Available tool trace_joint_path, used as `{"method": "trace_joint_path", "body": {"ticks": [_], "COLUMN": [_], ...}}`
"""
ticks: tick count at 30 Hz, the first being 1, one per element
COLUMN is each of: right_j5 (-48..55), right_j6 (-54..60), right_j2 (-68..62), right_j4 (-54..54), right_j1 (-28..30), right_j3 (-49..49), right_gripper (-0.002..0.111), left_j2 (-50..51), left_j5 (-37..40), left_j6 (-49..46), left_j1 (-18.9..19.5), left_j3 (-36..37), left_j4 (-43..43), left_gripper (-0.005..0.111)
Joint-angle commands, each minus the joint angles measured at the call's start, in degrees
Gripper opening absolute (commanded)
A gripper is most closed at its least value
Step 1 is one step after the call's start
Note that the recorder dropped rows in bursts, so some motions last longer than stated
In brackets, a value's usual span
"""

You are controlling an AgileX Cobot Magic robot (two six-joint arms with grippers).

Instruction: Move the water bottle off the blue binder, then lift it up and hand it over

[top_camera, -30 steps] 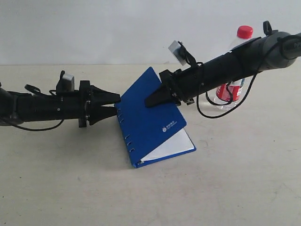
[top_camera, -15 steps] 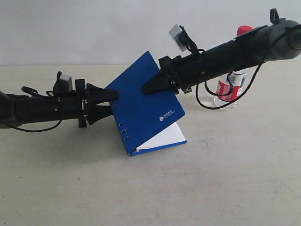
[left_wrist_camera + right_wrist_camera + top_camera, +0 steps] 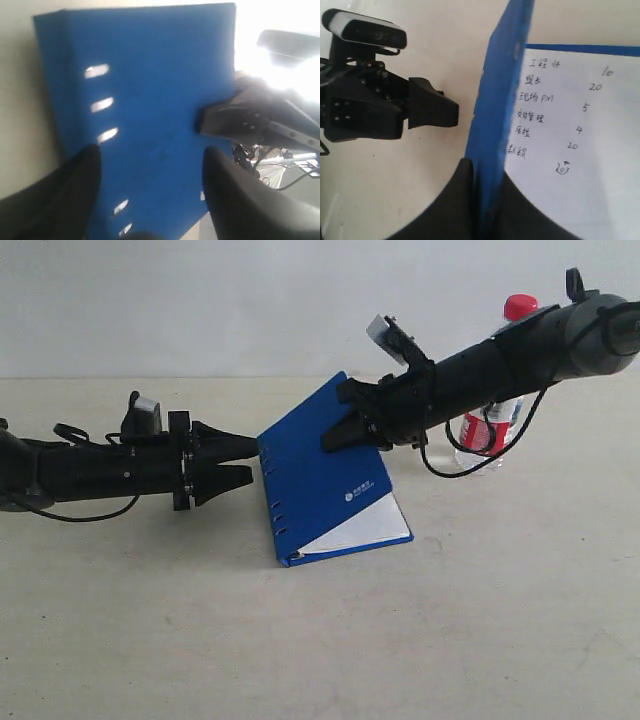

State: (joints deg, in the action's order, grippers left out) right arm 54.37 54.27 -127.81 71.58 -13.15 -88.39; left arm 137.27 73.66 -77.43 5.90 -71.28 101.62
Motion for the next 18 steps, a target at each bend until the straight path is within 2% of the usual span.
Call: {"method": "trace_joint_path", "body": {"ticks": [1,9,12,18], "right_j5": [2.1,5.1,8.3,6.1], "right_j6": [-0.4,1.7,5.8,5.8], "right_j2": [-2.8,-3.6,-1.5,3.9], "right_j4": [-0.2,2.8,7.2,8.1], "right_j1": [0.0,0.0,0.0,0.0], "right_j3": [-0.3,-0.3,-0.3,-0.3], "right_gripper": [0.000,0.000,0.000,0.000], "left_j2": [1.0,1.0,1.0,1.0], "left_j5": [-3.7,-3.7,-3.7,-3.9], "left_j6": [-0.6,-1.2,-0.1,0.0], "left_j1": [-0.8,-0.8,0.3,3.2], "left_j3": [0.2,0.2,0.2,0.2], "left_j4": [-1.7,-1.7,-1.7,-1.7], "left_gripper": [0.056,0.056,0.056,0.056]}}
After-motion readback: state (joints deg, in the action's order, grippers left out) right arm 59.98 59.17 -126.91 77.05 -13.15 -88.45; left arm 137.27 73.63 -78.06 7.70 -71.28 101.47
